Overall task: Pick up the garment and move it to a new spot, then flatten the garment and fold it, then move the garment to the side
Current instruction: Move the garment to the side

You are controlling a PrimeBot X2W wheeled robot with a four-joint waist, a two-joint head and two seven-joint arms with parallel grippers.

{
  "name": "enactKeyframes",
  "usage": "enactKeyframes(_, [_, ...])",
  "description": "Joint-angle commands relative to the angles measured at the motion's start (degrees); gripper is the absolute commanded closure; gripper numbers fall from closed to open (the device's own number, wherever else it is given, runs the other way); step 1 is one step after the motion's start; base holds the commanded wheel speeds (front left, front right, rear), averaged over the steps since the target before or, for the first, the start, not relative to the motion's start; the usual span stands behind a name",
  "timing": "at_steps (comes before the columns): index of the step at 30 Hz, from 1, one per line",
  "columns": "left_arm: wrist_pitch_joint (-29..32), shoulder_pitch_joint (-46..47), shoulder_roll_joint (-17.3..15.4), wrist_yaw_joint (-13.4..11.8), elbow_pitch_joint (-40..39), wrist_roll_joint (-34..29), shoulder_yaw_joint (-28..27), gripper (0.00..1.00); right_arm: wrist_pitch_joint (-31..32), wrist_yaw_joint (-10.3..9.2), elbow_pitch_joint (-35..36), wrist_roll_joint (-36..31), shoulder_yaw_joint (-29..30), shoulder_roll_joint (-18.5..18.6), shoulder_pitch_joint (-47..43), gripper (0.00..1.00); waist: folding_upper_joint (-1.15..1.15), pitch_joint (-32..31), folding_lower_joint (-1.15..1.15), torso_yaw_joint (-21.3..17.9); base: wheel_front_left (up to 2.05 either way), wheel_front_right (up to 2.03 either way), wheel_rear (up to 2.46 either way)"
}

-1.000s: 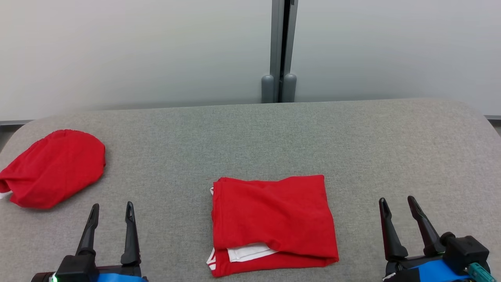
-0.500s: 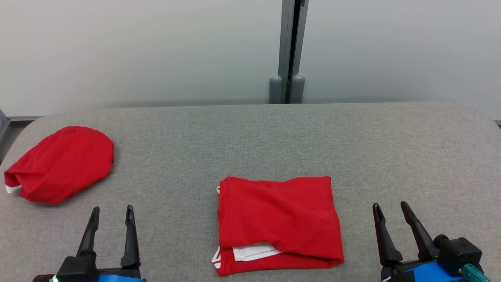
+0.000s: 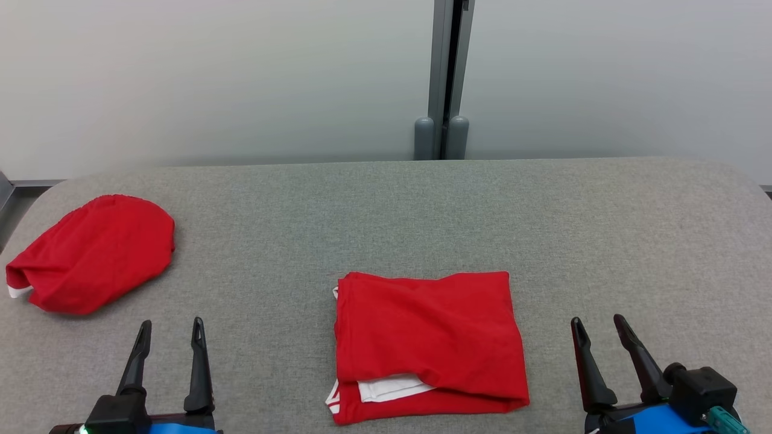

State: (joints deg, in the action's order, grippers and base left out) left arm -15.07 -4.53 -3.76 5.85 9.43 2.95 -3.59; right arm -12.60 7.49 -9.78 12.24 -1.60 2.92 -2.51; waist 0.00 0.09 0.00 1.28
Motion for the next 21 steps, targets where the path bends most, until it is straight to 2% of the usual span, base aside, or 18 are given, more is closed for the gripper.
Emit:
enactKeyframes(1, [-0.13, 0.69, -0.32, -0.28, 0.08, 0.21, -0.31, 0.0, 0.18, 0.01, -0.15, 0.03, -0.18, -0.02, 0.25, 0.0, 0.0, -0.01, 0.0, -0.12, 0.0, 0.0, 0.0])
enactKeyframes(10, [-0.13, 0.7, -0.32, -0.31, -0.09, 0.45, -0.29, 0.0, 0.27, 0.01, -0.57, -0.62, -0.62, -0.02, 2.31, 0.0, 0.0, 0.24, 0.0, -0.61, 0.0, 0.0, 0.0])
enactKeyframes(17, [-0.13, 1.87, -0.23, -0.36, -0.11, 0.46, 0.1, 0.0, 2.36, 0.01, -1.22, -1.67, -2.35, -0.01, 9.25, 0.0, 0.0, 1.38, 0.0, -0.26, 0.0, 0.0, 0.0])
enactKeyframes(21, [-0.13, 3.27, -0.18, -0.14, -0.11, 0.41, 0.78, 0.0, 5.52, 0.01, -4.64, -2.81, -3.73, 0.02, 14.69, 0.0, 0.0, 2.99, 0.0, 0.78, 0.0, 0.0, 0.0])
